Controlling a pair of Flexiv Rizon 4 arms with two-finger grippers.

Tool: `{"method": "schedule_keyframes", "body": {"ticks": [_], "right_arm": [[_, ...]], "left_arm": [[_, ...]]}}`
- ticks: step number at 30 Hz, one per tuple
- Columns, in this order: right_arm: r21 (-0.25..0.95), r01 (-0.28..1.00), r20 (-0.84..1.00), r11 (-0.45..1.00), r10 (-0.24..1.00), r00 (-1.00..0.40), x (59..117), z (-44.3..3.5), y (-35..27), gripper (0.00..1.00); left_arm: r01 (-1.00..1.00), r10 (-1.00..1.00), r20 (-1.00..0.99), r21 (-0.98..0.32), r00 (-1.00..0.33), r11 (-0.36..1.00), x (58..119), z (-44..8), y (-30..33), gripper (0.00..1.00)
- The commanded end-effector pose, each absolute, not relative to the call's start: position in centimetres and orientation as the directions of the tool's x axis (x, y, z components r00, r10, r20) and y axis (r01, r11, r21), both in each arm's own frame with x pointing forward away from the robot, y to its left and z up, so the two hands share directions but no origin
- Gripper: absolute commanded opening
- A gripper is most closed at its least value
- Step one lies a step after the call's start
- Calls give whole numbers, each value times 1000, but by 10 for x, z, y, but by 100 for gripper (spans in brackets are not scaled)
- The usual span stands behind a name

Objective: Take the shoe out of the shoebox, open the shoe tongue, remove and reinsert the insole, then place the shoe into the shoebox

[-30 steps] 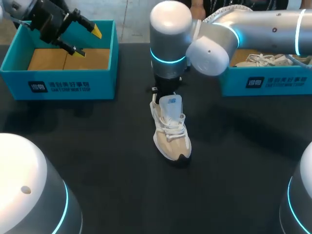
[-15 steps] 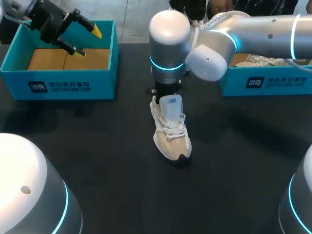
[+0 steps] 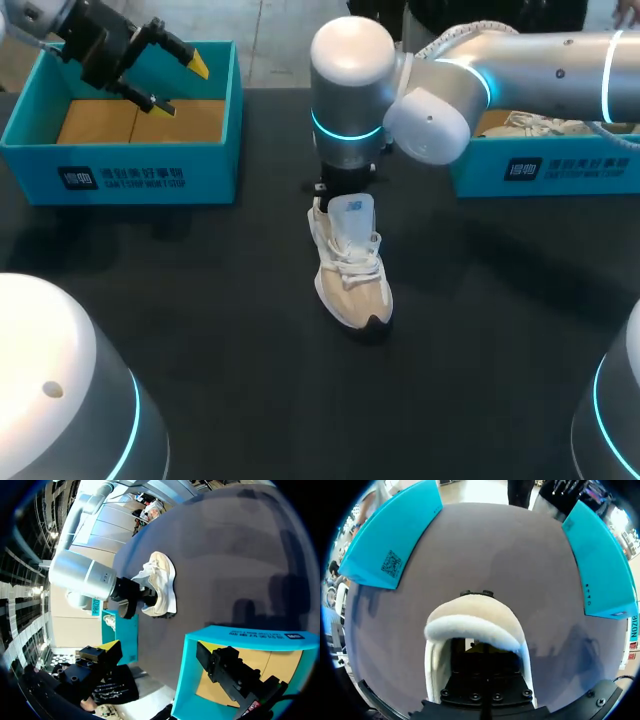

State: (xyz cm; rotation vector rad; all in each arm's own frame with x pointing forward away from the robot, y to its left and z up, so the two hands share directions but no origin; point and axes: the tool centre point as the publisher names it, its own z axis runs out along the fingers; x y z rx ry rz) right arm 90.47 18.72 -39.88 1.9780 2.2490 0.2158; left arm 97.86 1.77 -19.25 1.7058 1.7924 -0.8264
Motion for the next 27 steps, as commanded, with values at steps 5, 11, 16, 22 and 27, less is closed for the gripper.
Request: {"method": "schedule_keyframes", "body": {"ticks": [5, 11, 16, 22, 27], "right_arm": [[122, 978, -12, 170, 985, -169, 897, -379, 189, 0], [2, 977, -21, 213, 977, -212, 887, -361, 192, 0], [-76, 972, -29, 221, 974, -224, 879, -353, 191, 0], [-187, 953, -18, 237, 969, -245, 868, -347, 192, 0], [-232, 945, -3, 230, 971, -237, 857, -346, 194, 0]], "left_arm": [[997, 678, -732, -73, -65, 17, 979, -192, 18, 100], [997, 678, -732, -73, -65, 17, 979, -192, 18, 100], [997, 678, -732, -73, -65, 17, 979, -192, 18, 100], [997, 678, -732, -73, -65, 17, 979, -192, 18, 100], [997, 678, -732, -73, -65, 17, 979, -192, 18, 100]]}}
